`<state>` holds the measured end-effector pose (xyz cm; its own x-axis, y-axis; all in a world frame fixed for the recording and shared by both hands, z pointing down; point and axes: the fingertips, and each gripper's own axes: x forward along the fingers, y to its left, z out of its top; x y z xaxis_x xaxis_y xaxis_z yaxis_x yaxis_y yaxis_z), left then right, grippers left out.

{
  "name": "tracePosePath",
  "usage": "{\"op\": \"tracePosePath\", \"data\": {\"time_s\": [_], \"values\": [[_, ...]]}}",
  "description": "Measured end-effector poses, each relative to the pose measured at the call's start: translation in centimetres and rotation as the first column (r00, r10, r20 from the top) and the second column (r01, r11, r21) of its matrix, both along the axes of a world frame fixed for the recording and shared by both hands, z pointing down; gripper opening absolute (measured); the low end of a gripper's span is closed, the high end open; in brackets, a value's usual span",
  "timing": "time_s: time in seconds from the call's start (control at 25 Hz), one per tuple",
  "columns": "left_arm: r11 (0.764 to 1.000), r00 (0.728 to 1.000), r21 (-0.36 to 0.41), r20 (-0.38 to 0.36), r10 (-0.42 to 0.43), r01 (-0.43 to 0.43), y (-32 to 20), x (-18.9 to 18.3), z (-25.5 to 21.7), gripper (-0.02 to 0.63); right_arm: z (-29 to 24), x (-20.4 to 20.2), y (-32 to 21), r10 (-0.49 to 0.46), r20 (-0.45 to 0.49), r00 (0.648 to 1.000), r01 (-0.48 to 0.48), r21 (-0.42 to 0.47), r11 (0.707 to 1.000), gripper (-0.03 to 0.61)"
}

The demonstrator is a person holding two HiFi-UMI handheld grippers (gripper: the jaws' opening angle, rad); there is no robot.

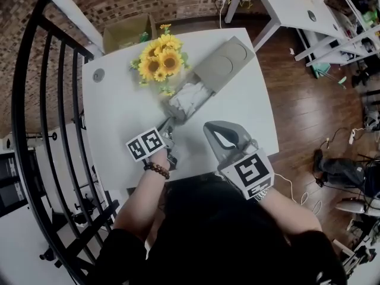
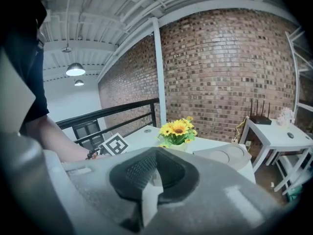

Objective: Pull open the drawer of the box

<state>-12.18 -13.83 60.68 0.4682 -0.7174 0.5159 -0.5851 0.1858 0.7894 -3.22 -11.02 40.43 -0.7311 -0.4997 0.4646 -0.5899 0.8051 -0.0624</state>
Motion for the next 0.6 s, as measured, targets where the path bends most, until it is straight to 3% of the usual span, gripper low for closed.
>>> {"op": "tracePosePath", "data": {"time_s": [0.16, 0.6], "values": [[1.000, 1.000, -0.004, 0.008, 0.018, -0.018, 0.2, -0.1, 0.0, 0.014, -0.2, -0.6, -0.3, 0.001, 0.000, 1.000, -0.001, 0.002, 1.000, -0.011], [0.998, 0.998, 0.011, 0.040, 0.055, -0.056, 0.0, -1.2, -0.4, 0.015, -0.1, -1.8, -0.7, 0.019, 0.002, 1.000, -0.019, 0.004, 1.000, -0.011]]}}
